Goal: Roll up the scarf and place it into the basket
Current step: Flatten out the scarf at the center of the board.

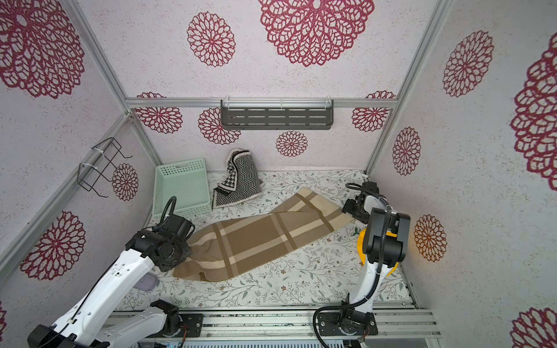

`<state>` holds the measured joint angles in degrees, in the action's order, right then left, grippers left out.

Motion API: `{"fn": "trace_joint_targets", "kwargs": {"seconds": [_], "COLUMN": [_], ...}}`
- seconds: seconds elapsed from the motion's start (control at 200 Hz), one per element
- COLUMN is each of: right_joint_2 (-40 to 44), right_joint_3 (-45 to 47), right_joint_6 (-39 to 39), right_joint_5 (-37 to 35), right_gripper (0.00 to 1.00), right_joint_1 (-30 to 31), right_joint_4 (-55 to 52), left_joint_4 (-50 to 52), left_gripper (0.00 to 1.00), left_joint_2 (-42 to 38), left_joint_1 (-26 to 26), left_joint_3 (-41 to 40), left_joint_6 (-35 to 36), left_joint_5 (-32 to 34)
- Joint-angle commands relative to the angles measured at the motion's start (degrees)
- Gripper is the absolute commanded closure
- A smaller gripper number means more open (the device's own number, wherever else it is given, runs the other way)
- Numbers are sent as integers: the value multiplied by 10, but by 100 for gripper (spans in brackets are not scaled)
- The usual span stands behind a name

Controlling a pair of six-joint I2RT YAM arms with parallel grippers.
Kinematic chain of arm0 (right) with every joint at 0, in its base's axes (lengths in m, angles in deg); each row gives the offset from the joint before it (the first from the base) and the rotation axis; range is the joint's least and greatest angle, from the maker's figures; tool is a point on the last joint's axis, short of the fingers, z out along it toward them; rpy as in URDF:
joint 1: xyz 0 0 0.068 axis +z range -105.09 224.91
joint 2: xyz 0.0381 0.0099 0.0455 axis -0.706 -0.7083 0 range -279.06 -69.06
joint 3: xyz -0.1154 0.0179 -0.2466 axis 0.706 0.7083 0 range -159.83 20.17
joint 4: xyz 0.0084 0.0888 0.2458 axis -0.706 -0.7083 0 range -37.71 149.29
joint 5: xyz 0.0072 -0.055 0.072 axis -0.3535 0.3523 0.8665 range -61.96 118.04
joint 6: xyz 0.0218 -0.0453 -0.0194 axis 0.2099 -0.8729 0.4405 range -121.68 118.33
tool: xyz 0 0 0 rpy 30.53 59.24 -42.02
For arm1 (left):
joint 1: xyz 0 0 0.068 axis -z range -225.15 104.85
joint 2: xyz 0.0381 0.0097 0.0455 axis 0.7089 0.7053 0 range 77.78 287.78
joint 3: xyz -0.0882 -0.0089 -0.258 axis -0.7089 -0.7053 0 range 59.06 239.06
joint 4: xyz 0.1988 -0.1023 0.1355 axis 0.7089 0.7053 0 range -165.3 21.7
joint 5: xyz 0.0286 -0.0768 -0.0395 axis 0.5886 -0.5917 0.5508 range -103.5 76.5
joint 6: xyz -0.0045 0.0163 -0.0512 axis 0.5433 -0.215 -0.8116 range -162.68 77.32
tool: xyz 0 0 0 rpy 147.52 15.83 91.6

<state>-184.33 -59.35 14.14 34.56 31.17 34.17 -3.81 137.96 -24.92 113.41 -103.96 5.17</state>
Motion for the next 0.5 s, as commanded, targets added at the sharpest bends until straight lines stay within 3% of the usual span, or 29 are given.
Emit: {"fn": "trace_joint_targets", "kwargs": {"seconds": [0.0, 0.105, 0.175, 0.305, 0.495], "right_joint_2": [-22, -35, -38, -37, -6], "right_joint_3": [-17, -33, -60, -117, -140], "right_joint_6": [10, 21, 25, 30, 46], "right_joint_5": [59, 72, 52, 12, 32], "right_gripper": [37, 78, 100, 100, 100], "right_joint_1": [-2, -3, -8, -40, -108], "right_joint_4": [11, 24, 19, 7, 33], "left_joint_4": [-3, -7, -21, -67, -104], "left_gripper": [100, 100, 100, 100, 100], "left_joint_2": [11, 18, 24, 52, 143], "left_joint_1": [2, 2, 3, 18, 77], "left_joint_3": [8, 13, 12, 10, 25], "left_joint_6": [-10, -9, -8, -7, -23], "left_joint_5": [12, 11, 6, -18, -36]}}
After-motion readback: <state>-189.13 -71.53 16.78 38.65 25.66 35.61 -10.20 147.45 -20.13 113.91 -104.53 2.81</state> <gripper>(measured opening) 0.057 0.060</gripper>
